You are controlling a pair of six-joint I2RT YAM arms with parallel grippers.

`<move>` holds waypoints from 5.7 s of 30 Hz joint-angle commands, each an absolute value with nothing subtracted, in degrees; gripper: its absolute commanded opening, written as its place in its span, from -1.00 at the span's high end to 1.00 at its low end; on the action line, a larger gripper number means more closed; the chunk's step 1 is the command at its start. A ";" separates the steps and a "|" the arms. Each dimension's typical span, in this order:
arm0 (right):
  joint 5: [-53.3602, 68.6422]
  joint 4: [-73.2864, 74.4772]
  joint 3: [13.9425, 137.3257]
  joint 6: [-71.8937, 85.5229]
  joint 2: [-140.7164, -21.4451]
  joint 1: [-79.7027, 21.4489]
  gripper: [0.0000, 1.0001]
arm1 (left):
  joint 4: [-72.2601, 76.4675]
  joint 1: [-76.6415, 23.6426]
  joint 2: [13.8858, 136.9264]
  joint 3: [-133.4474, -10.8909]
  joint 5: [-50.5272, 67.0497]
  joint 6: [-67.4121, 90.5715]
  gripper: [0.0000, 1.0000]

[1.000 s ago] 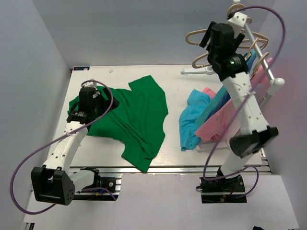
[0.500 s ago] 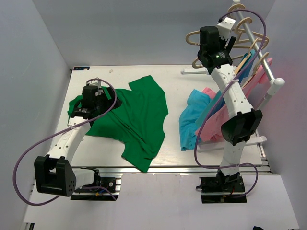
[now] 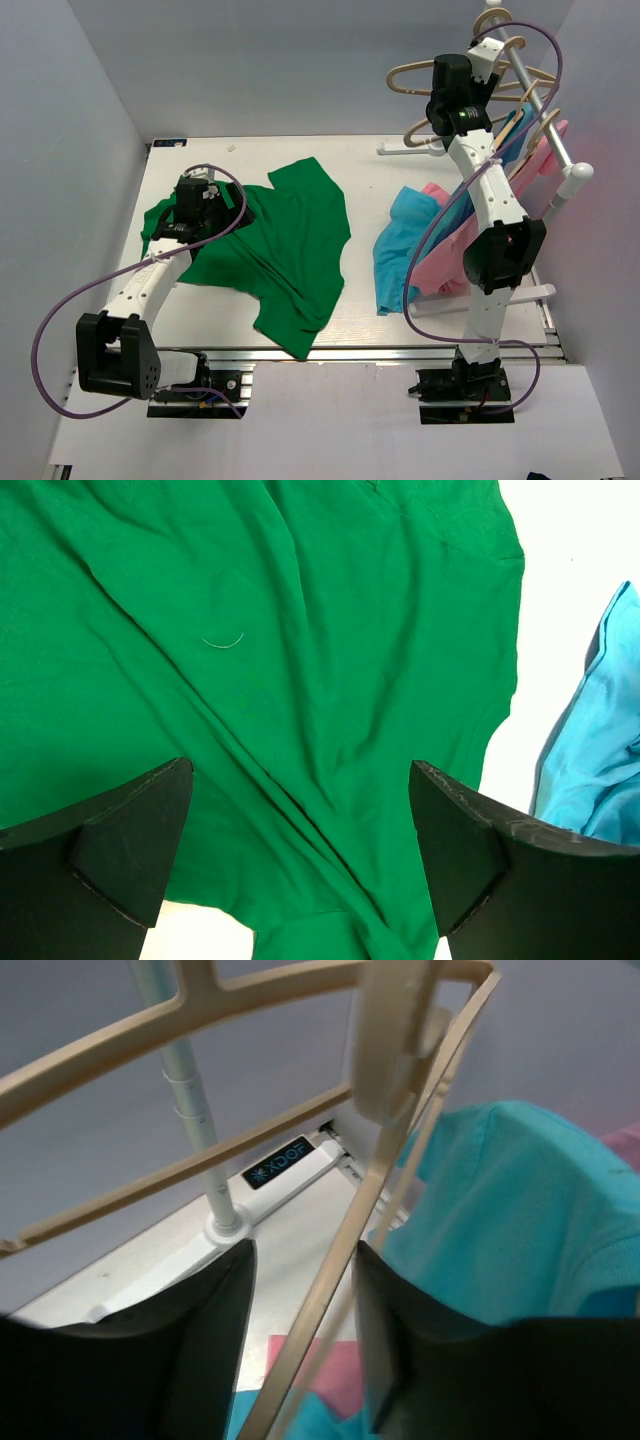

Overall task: Place the t-shirt on the hanger
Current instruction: Pick up the hanger from the clothesline.

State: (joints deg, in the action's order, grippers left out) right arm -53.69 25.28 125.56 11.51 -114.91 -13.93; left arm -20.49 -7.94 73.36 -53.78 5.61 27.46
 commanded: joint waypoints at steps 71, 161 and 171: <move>16.79 -5.71 59.94 31.64 -69.34 -34.01 1.00 | 8.07 -23.99 58.89 -55.46 32.26 27.68 -0.96; -56.52 6.86 70.85 24.52 -91.67 -66.27 0.06 | -16.61 -41.75 68.55 -67.76 -32.34 45.00 1.00; -54.22 -4.22 68.55 17.41 -90.17 -66.27 0.47 | -16.79 -41.84 69.43 -68.55 -28.13 45.09 1.00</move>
State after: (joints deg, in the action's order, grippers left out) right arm -51.90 2.02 67.70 20.27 -91.57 -66.46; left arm -16.93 -41.87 71.26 -65.67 -30.11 44.71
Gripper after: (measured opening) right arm 0.314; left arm 0.208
